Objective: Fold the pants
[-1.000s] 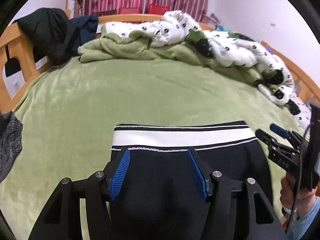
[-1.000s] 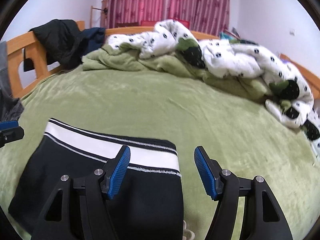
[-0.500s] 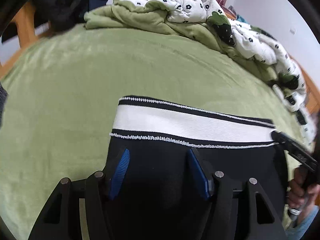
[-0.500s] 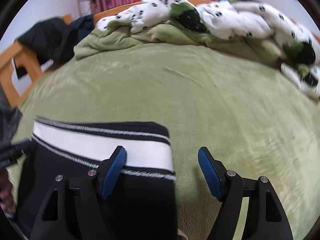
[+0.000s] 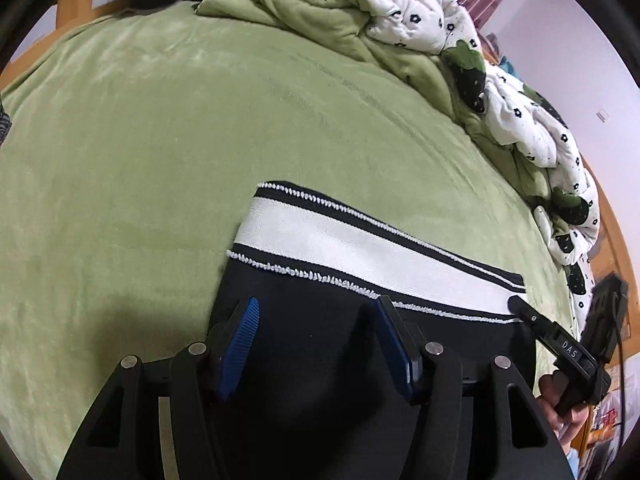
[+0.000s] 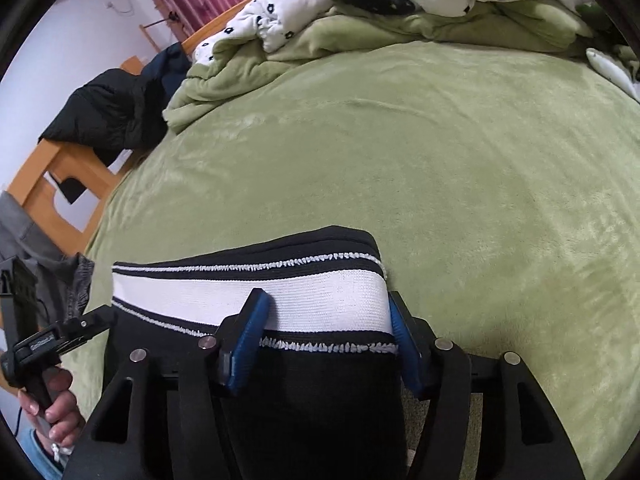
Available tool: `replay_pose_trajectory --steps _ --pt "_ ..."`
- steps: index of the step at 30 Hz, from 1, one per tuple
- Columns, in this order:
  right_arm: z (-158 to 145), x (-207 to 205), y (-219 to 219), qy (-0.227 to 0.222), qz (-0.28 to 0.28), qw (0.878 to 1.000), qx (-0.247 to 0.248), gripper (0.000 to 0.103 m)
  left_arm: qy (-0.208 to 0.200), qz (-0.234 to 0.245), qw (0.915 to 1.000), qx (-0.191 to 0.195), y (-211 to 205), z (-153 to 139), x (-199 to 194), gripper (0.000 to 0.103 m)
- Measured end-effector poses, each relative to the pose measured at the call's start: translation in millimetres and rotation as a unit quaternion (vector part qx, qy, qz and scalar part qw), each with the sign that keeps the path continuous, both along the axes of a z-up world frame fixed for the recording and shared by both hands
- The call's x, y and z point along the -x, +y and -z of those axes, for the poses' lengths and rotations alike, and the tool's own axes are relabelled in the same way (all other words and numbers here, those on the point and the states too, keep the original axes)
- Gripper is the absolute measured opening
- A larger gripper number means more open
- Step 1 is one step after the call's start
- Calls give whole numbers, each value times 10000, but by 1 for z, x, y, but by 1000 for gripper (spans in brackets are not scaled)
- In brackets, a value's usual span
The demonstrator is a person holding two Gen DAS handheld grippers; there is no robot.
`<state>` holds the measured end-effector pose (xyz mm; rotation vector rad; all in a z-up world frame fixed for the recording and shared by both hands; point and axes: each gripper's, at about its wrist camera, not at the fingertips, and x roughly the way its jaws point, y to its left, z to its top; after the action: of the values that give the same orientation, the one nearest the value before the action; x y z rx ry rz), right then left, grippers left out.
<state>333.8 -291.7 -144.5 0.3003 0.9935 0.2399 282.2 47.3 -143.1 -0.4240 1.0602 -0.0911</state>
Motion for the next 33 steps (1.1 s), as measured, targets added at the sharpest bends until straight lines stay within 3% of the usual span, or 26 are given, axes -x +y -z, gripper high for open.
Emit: replay_pose_trajectory --steps 4,7,10,14,17,20,22,24,27,30,33 --pt "-12 10 -5 -326 196 9993 50 24 -67 -56 9998 -162 -3 -1 -3 56" --pt "-25 17 -11 -572 217 9981 -102 18 -135 -73 9996 -222 -3 -4 -2 56" --pt "-34 22 -13 -844 366 9957 -113 18 -218 23 9995 -228 -6 -9 -1 56" --pt "-15 5 -4 -519 442 9968 416 19 -184 127 9993 -309 -11 -8 -1 56" --pt "-8 -3 -1 -420 458 9951 775 30 -206 187 9973 -672 -17 -7 -1 57" --pt "-22 6 5 -800 603 9864 1305 31 -395 192 9946 -941 -24 -16 3 57" --pt "-40 19 8 -1352 794 9745 1603 32 -676 196 9921 -1034 -28 -25 6 57" --pt "-49 25 10 -1543 702 9752 1422 38 -838 205 9893 -1174 -32 -31 6 57" --pt "-45 24 18 -1432 380 9834 1046 38 -818 174 9897 -1164 -35 -31 2 57" --pt "-27 17 39 -1132 -21 9832 1435 38 -620 169 9918 -1100 -35 -22 -2 57" --pt "-16 13 53 -1065 -105 9752 1939 38 -344 140 9904 -1331 -39 -6 -5 56"
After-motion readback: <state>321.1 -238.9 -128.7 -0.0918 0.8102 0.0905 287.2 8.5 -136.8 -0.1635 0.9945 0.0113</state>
